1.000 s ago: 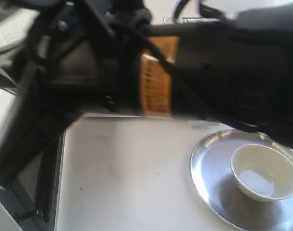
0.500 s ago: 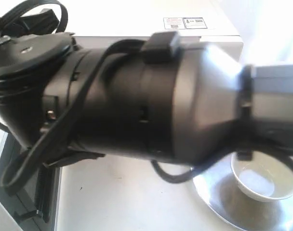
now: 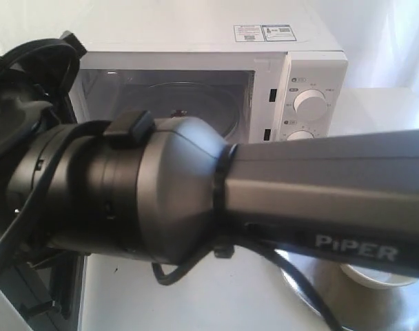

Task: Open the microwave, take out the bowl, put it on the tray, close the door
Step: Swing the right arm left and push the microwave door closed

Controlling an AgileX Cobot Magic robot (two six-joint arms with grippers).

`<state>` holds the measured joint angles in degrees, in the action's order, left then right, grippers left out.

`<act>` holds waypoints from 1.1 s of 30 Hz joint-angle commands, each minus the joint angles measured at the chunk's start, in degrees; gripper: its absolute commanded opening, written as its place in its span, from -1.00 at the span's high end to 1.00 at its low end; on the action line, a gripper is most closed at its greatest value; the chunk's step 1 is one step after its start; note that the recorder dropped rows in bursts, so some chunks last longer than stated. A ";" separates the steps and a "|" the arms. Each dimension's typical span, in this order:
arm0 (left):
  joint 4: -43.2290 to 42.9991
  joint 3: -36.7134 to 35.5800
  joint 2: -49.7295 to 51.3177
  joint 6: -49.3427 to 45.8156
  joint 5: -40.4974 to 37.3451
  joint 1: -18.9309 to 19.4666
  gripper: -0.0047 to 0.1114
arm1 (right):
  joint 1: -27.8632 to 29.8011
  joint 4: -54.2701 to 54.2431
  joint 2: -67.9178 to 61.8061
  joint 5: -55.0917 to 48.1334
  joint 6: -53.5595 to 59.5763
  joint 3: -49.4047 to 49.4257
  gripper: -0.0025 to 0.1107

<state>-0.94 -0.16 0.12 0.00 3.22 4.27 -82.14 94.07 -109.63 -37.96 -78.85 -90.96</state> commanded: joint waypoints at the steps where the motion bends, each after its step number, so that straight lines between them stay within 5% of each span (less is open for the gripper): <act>1: 0.44 0.16 -0.12 0.00 0.22 -0.07 0.92 | 0.56 -1.62 -0.90 -8.88 6.48 -0.45 0.96; 16: 0.44 0.16 -0.12 0.00 0.22 -0.07 0.92 | -1.11 -7.14 -0.90 -6.94 27.60 -0.45 0.96; 23: 0.44 0.16 -0.12 0.00 0.22 -0.07 0.92 | 0.13 -10.62 -0.90 -21.95 34.98 -0.45 0.96; 29: 0.44 0.16 -0.12 0.00 0.22 -0.07 0.92 | 7.13 -17.28 -0.90 -32.00 44.61 2.04 0.96; 33: 0.44 0.16 -0.12 0.00 0.22 -0.07 0.92 | 18.87 -9.92 -0.90 -29.40 42.24 6.13 0.96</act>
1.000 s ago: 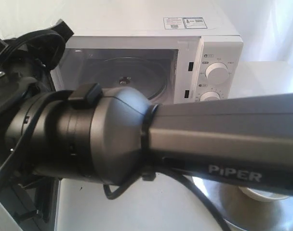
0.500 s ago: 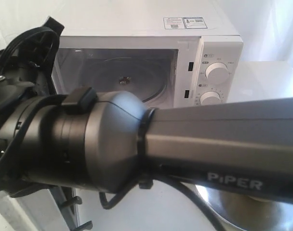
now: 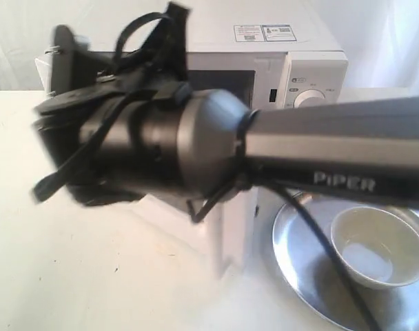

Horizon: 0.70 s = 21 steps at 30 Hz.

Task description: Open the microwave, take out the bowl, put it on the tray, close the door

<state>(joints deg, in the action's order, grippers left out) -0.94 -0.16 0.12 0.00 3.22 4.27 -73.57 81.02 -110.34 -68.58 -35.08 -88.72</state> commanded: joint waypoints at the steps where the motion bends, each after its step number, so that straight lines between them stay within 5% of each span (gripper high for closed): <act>1: 0.44 0.16 -0.12 0.00 0.22 -0.07 0.92 | 13.71 5.05 -0.19 4.12 -4.92 4.25 0.96; 4: 0.44 0.16 -0.12 0.00 0.22 -0.07 0.92 | 21.54 7.07 0.03 6.33 -11.63 3.84 0.96; 7: 0.44 0.16 -0.12 0.00 0.22 -0.07 0.92 | 21.77 7.07 1.11 6.19 -11.53 4.12 0.96; 12: 0.44 0.16 -0.12 0.00 0.22 -0.07 0.92 | 12.91 -3.13 10.56 13.97 -12.47 4.40 0.96; 14: 0.44 0.16 -0.12 0.00 0.22 -0.07 0.92 | 7.08 -3.16 17.89 26.17 -13.83 6.29 0.96; 21: 0.44 0.16 -0.12 0.00 0.22 -0.07 0.92 | 1.38 1.31 37.63 45.63 -29.65 28.94 0.96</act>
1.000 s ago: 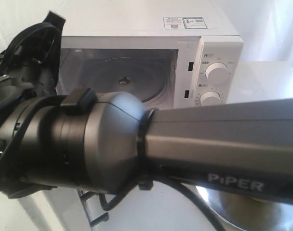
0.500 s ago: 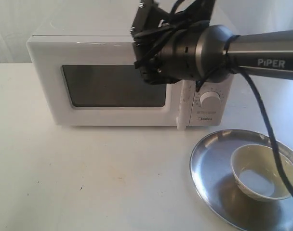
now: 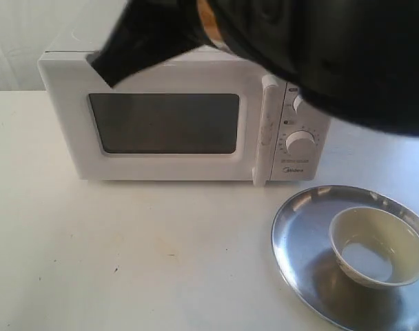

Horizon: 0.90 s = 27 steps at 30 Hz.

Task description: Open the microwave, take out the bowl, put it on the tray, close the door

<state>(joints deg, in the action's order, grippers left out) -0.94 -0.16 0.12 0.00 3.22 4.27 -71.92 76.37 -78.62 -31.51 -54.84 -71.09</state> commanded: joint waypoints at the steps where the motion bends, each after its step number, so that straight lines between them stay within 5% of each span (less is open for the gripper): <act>1: 0.44 0.16 -0.12 0.00 0.22 -0.07 0.92 | -0.27 9.36 7.64 10.24 -14.27 13.95 0.96; 6: 0.44 0.16 -0.12 0.00 0.22 -0.07 0.92 | -0.27 23.58 15.88 7.51 -39.23 26.47 0.96; 11: 0.44 0.16 -0.12 0.00 0.22 -0.07 0.92 | -0.27 23.58 24.40 -0.44 -42.25 34.47 0.96; 27: 0.44 0.16 -0.12 0.00 0.22 -0.07 0.92 | -0.27 23.58 65.44 6.32 -50.40 53.00 0.96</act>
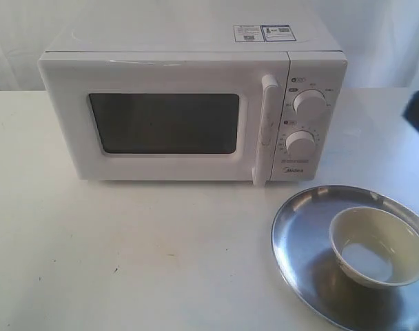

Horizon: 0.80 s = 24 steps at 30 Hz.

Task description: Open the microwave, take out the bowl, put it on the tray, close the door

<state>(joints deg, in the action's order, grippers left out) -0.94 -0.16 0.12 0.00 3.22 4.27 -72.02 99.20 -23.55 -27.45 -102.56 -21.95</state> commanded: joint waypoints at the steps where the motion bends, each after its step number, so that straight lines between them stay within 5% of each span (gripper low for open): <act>1: 0.44 0.16 -0.12 0.00 0.22 -0.07 0.92 | -0.16 0.75 13.00 2.51 -3.72 4.93 0.96; 8: 0.44 0.16 -0.12 0.00 0.22 -0.07 0.92 | -0.16 0.75 23.20 1.90 -5.56 11.83 0.96; 24: 0.44 0.16 -0.12 0.00 0.22 -0.07 0.92 | -0.16 0.75 23.55 1.84 -5.13 17.25 0.96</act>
<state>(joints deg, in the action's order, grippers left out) -0.94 -0.16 0.12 0.00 3.22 4.27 -72.02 99.32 -0.38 -25.20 -107.95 -4.90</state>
